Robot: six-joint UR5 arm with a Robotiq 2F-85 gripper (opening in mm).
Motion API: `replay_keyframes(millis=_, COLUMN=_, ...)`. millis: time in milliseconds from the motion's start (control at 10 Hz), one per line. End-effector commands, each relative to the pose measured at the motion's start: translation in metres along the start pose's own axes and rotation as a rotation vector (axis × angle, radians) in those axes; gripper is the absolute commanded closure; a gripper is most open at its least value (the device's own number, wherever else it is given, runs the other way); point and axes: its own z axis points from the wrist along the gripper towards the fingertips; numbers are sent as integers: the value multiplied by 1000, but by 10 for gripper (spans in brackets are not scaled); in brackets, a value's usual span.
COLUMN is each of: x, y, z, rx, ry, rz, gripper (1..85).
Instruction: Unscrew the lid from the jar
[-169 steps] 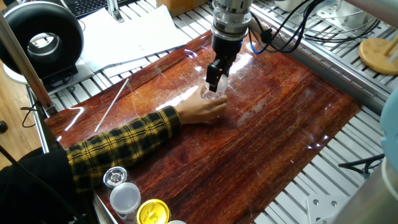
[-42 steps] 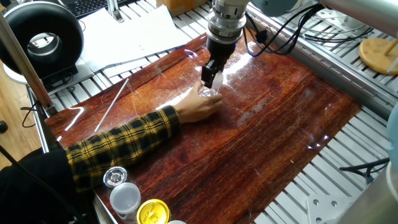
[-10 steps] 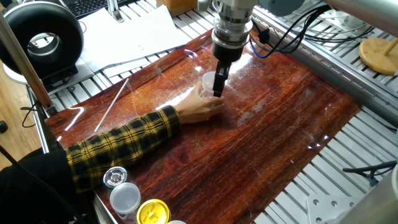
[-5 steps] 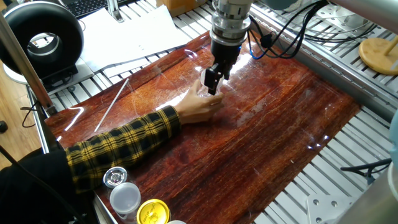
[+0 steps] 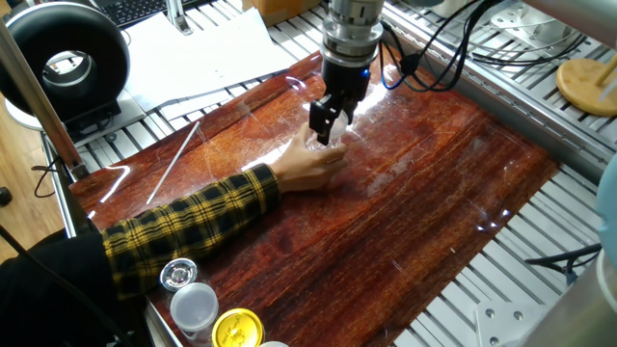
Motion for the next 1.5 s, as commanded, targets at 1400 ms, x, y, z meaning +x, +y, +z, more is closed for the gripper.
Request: replay_keyframes(millis=1400, x=-35, y=6, z=-24, rx=63, ry=-55, rz=13, gripper=477)
